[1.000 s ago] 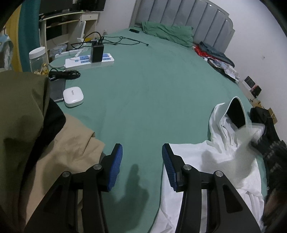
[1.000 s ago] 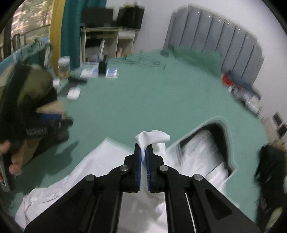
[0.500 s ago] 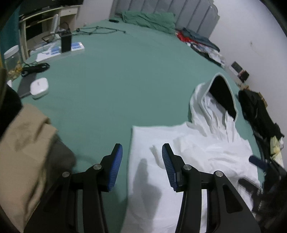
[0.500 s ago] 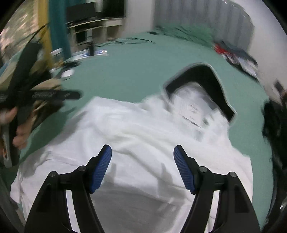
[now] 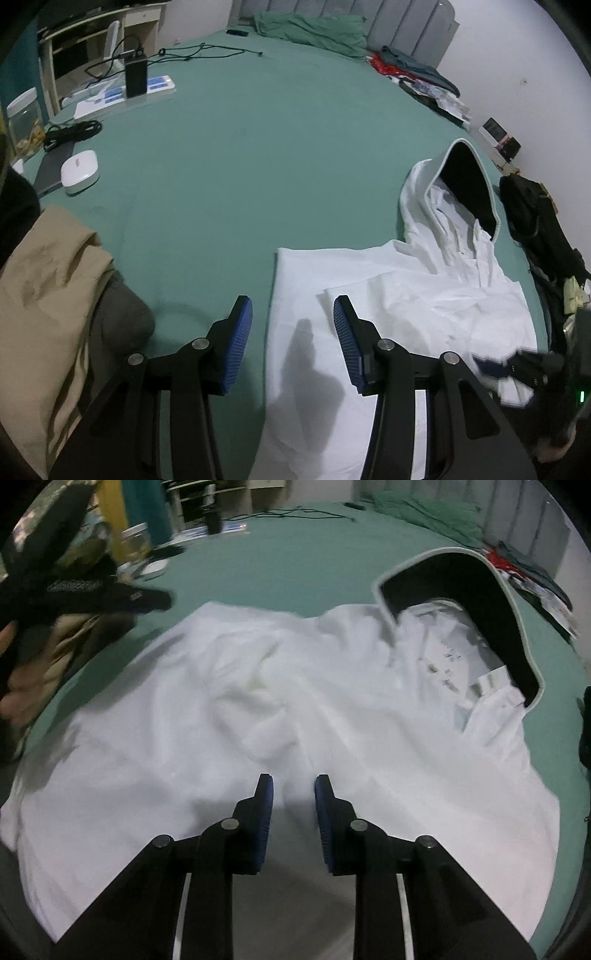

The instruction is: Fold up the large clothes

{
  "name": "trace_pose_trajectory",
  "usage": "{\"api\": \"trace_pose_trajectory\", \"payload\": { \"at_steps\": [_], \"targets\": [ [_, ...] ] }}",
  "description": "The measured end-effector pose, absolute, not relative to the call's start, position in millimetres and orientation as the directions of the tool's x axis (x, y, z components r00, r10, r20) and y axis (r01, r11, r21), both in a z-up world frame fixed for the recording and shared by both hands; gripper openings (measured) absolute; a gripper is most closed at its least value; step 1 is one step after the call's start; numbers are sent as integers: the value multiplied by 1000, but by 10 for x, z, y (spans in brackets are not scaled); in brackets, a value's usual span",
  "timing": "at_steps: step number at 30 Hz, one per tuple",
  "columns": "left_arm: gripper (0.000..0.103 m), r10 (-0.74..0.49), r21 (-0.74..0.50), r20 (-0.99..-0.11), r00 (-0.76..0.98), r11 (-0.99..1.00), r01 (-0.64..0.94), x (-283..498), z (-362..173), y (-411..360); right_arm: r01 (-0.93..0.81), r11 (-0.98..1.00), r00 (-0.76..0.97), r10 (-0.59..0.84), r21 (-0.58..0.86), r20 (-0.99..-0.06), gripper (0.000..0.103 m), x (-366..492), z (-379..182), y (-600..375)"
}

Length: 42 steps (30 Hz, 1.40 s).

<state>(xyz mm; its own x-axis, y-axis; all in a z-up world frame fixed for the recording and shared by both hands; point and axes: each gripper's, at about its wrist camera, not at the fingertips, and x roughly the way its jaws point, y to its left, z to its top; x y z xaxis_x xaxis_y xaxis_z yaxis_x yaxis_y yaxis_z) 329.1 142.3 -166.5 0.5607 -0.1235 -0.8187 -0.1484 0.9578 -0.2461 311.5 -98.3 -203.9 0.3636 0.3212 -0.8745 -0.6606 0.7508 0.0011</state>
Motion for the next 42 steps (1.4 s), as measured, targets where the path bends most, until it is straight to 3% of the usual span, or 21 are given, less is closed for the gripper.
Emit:
{"api": "trace_pose_trajectory", "payload": {
  "at_steps": [4, 10, 16, 19, 21, 29, 33, 39, 41, 42],
  "targets": [
    [49, -124, -257, -818, 562, 953, -163, 3237, -1636, 1498, -658, 749, 420, 282, -76, -863, 24, 2906, -1954, -910],
    [49, -124, -264, -818, 561, 948, -175, 3184, -1595, 1605, -682, 731, 401, 402, 25, -823, 24, 3162, -1740, -564],
    [49, -119, -253, -824, 554, 952, -172, 3194, -1574, 1669, -649, 752, 344, 425, 114, -838, 24, 3535, -1886, -262],
    [49, -122, -260, -821, 558, 950, -174, 3183, -1553, 1710, -706, 701, 338, 463, 104, -819, 11, 3364, -1793, -136],
    [49, -119, -262, -821, 559, 948, -183, 3171, -1542, 1743, -730, 681, 362, 446, 48, -819, 11, 3180, -1758, -48],
    [49, -133, -265, -797, 590, 954, -142, 3088, -1412, 1684, -772, 633, 295, 442, 61, -847, 13, 2683, -2030, 214],
    [49, -178, -284, -818, 547, 952, -115, 3087, -1535, 1605, -758, 647, 285, 443, 83, -850, 19, 2529, -2053, 157],
    [48, -203, -249, -862, 465, 968, -41, 3143, -1851, 1299, -682, 727, 361, 432, 82, -827, 41, 2519, -1849, -304],
    [48, -185, -217, -872, 454, 976, -18, 3138, -1923, 1212, -643, 762, 403, 417, 72, -814, 44, 2539, -1760, -544],
    [36, -162, -187, -877, 452, 982, -11, 3130, -1956, 1177, -627, 776, 421, 407, 65, -811, 44, 2558, -1735, -625]
  ]
}}
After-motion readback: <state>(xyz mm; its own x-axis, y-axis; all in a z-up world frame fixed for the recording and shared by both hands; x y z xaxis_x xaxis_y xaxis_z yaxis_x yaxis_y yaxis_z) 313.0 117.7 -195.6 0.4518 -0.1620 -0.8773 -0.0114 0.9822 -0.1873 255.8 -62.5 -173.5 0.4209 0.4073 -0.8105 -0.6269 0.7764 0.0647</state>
